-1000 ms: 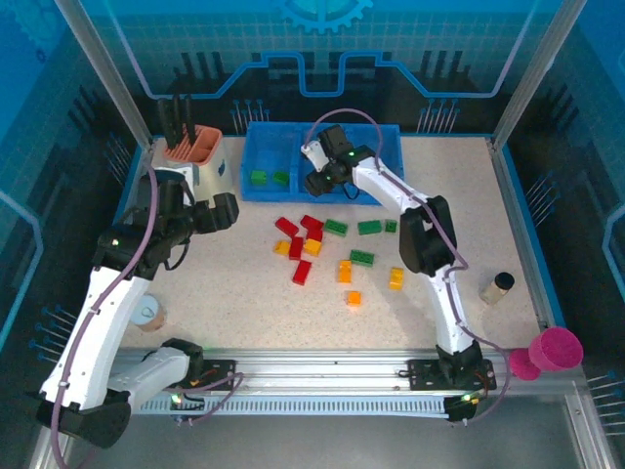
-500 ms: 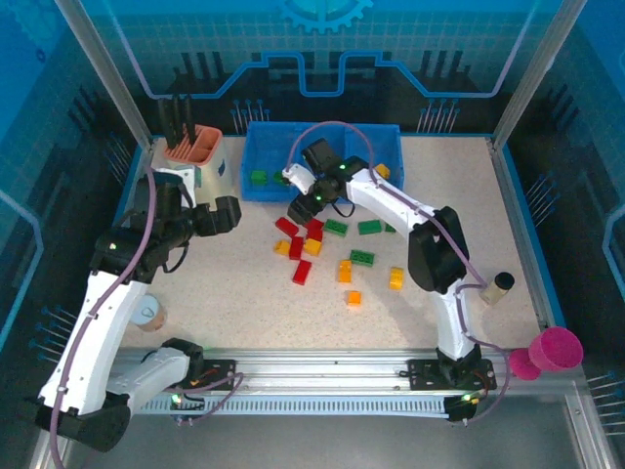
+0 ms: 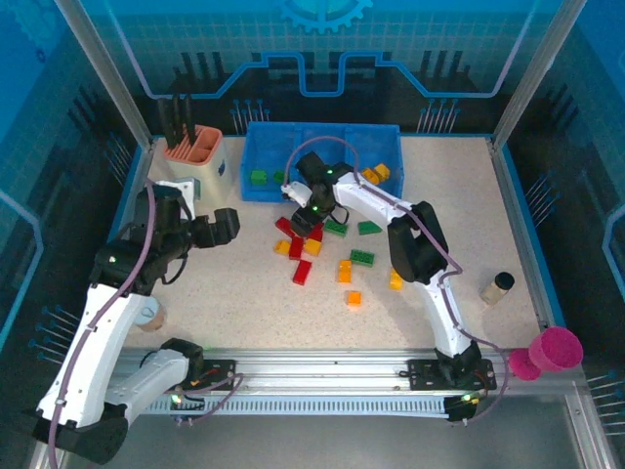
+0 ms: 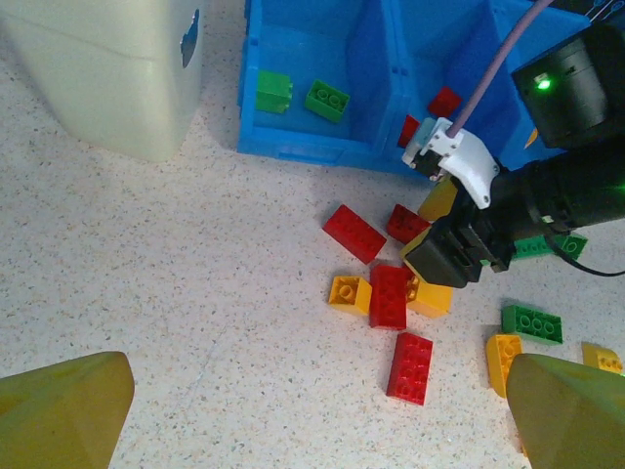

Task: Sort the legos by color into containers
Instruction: Move the lego to the center of the table.

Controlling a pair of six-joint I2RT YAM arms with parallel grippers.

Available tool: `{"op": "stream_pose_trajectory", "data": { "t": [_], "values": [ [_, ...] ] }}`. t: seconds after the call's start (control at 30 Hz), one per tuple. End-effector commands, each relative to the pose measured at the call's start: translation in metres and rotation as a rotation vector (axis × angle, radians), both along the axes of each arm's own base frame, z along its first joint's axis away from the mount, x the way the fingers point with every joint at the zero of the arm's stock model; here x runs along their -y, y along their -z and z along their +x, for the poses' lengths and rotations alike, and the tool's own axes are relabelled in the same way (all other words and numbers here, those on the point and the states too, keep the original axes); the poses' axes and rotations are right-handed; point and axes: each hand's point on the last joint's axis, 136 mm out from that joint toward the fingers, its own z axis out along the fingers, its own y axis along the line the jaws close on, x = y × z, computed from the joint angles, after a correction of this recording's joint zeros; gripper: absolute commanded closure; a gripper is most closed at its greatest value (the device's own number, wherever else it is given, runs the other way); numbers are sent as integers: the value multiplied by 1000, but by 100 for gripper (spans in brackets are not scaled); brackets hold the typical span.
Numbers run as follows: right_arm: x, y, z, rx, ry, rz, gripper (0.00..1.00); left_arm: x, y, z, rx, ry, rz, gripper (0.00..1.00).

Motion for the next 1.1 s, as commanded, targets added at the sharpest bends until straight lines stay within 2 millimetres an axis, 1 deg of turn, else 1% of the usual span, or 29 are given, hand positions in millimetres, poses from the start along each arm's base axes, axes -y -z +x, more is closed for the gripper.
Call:
{"op": "stream_pose_trajectory", "data": {
  "t": [0.0,0.17,0.27,0.33,0.47,0.53,0.67,0.77,0.8,0.83,0.87,0.93,1.07],
  "values": [
    [3,16,8,-2,6,-46,35,1,3,-1,-7,7,-12,1],
    [10,36,8,-26,9,-94,36,0,2,0,-4,7,-5,1],
    [15,44,6,-37,11,-119,42,0,3,1,-6,6,2,1],
    [18,48,4,-41,11,-135,43,0,4,2,-10,7,3,1],
    [24,50,3,-32,8,-161,42,1,5,5,-11,9,0,1],
    [28,47,4,-18,11,-176,42,2,6,6,-13,9,-1,1],
    [32,41,-1,-20,7,-193,45,3,6,8,-13,15,-6,1],
    [29,28,-10,-15,2,-176,46,3,5,9,-10,15,-3,1],
    [29,26,-13,-21,5,-173,46,3,5,9,-9,15,-2,1],
    [29,16,-15,-18,9,-157,46,3,5,9,-10,13,0,1],
    [29,10,-16,-17,14,-151,46,3,6,9,-12,15,1,1],
    [30,4,-19,-17,18,-148,46,3,7,10,-14,15,3,1],
    [32,-11,-18,11,25,-137,45,4,6,12,-10,18,0,1]
  ]
}}
